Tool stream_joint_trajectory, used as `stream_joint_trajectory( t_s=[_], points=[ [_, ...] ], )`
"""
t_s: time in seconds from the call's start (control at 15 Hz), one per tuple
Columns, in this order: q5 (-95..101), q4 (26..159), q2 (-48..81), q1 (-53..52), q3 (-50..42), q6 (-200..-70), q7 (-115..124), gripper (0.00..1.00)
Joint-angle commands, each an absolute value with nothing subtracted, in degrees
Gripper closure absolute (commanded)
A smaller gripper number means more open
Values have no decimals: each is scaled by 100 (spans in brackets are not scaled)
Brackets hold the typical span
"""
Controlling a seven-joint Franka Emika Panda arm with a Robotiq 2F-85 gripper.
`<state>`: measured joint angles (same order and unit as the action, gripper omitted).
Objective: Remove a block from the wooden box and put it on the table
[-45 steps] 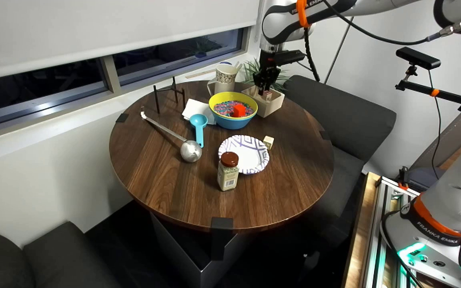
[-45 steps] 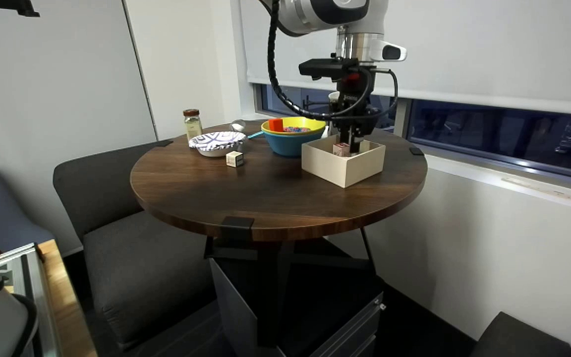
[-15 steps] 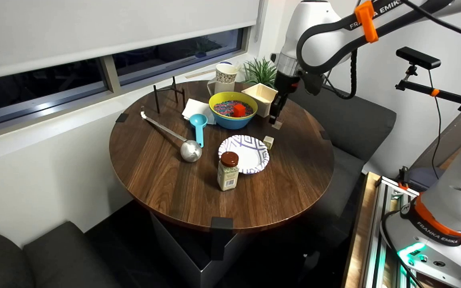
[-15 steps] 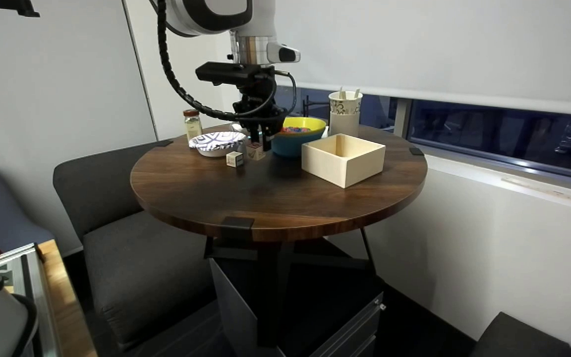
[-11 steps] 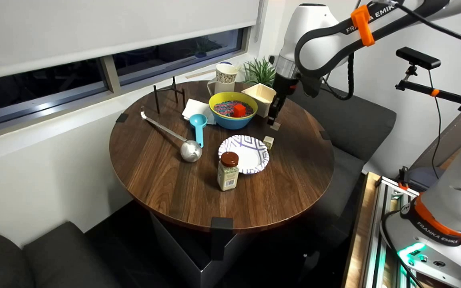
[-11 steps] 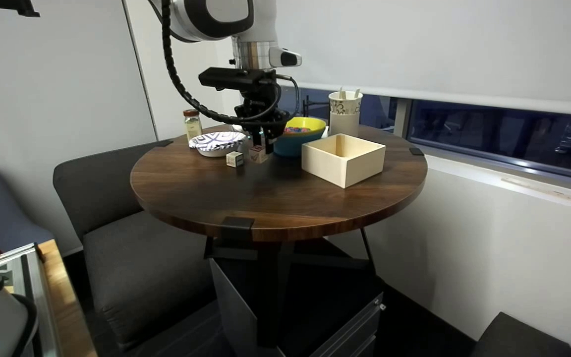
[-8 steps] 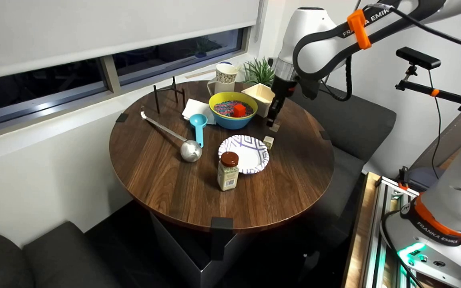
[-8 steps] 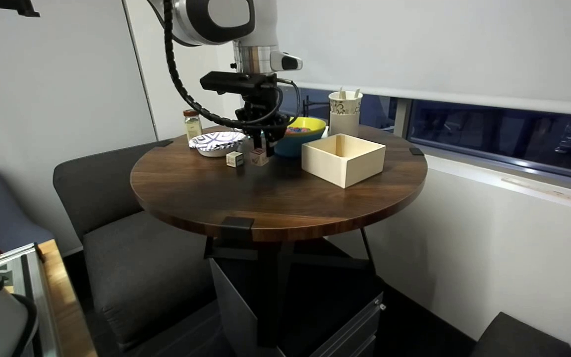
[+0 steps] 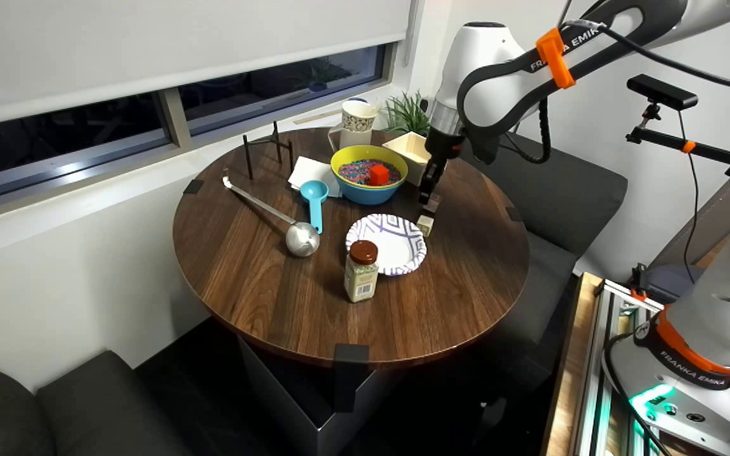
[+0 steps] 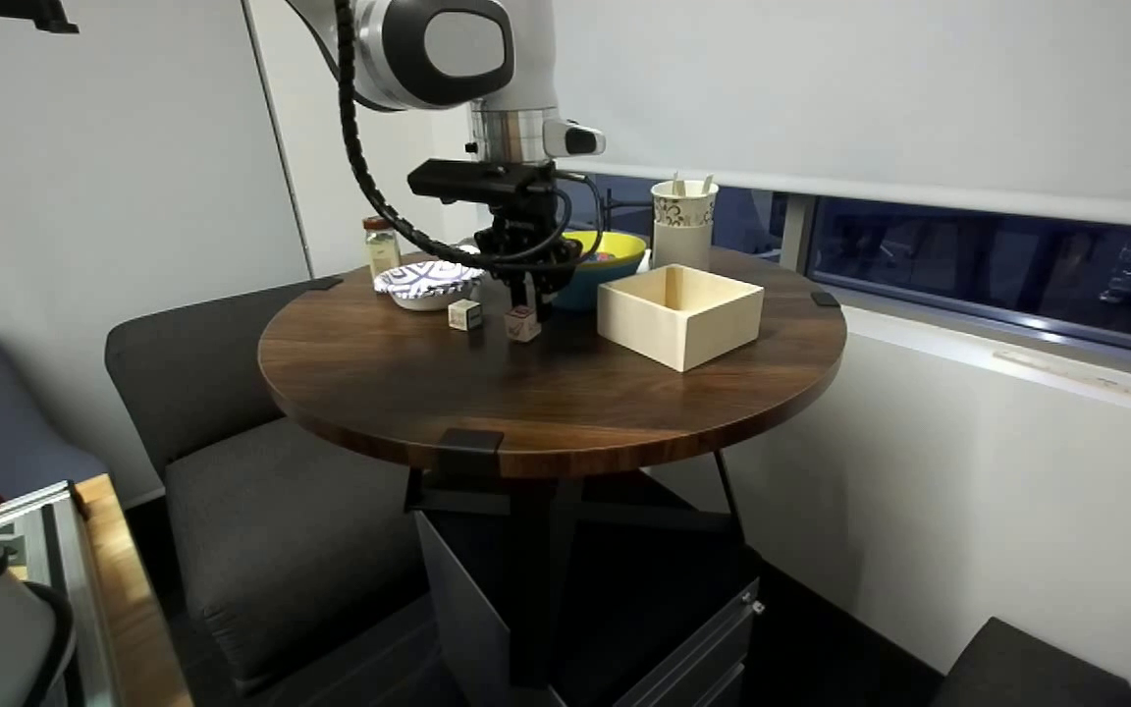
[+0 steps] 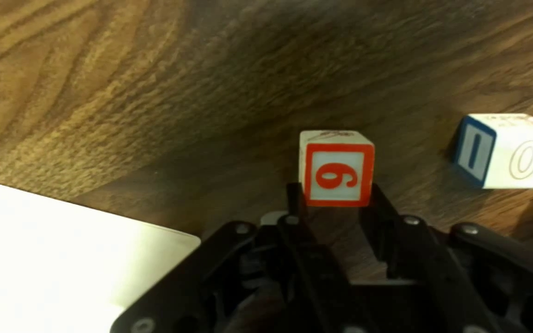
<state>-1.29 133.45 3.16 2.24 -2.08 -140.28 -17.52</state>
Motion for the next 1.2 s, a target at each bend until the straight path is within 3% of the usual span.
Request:
stream_joint_trajectory(
  t_s=[0.0,0.4,0.67,1.13],
  points=[
    [-103,13288,407,241,-180,-14045,-1855,40],
    [-174,13310,-224,225,-173,-13242,-1791,0],
    [-510,13128,-931,204,-263,-12527,-1945,0],
    [-2018,13023,-1729,-112,-619,-12977,-2859,0]
  ],
)
